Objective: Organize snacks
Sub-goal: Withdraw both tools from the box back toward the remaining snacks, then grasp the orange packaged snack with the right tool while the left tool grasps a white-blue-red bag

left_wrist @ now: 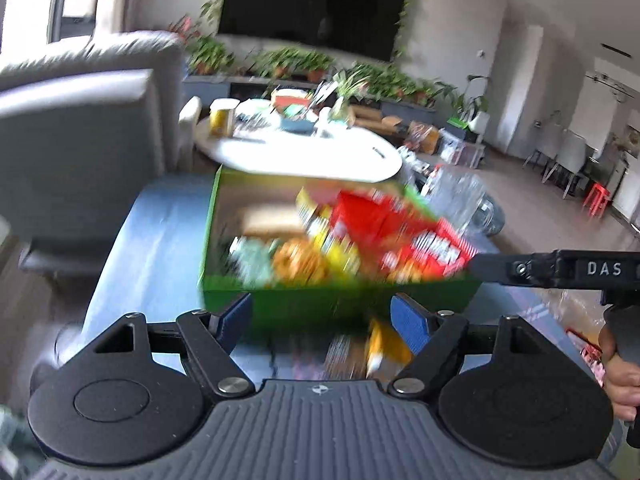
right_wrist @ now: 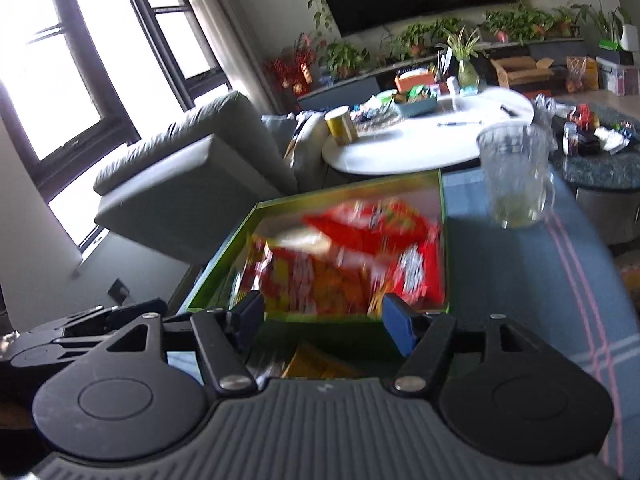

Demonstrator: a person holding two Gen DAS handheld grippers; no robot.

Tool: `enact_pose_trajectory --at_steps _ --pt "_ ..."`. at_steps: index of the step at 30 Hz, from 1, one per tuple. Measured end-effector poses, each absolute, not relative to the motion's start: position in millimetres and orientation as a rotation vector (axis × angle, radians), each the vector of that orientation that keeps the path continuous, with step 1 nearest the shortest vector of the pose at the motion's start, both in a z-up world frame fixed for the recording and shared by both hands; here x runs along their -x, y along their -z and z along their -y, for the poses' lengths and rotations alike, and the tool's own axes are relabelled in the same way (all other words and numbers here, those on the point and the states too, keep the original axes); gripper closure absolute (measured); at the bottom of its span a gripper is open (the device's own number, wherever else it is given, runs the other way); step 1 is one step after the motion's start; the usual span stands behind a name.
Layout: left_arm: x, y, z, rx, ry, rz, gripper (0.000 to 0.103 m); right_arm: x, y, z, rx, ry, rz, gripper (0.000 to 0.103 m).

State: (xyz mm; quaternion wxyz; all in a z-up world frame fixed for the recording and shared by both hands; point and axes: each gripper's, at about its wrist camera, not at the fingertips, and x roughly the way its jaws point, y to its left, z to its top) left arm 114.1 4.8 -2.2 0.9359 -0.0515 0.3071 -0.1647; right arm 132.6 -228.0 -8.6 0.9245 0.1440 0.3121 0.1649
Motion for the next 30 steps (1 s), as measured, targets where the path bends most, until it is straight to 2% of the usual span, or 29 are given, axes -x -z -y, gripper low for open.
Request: enact_pose_trajectory --at_steps 9,16,21,30 --pt "-66 36 -19 0.015 0.319 -0.68 0.029 -95 35 212 -0.209 -0.34 -0.673 0.034" --pt "-56 56 -16 -0.01 0.279 -0.708 0.029 -73 47 213 -0.061 -0.304 -0.698 0.022" --pt "-58 61 -18 0.008 0.253 -0.732 0.029 -54 59 216 0.144 -0.285 -0.708 0.018" --pt "-64 67 -20 0.049 0.221 -0.754 0.029 -28 73 226 0.309 -0.342 -0.731 0.014"
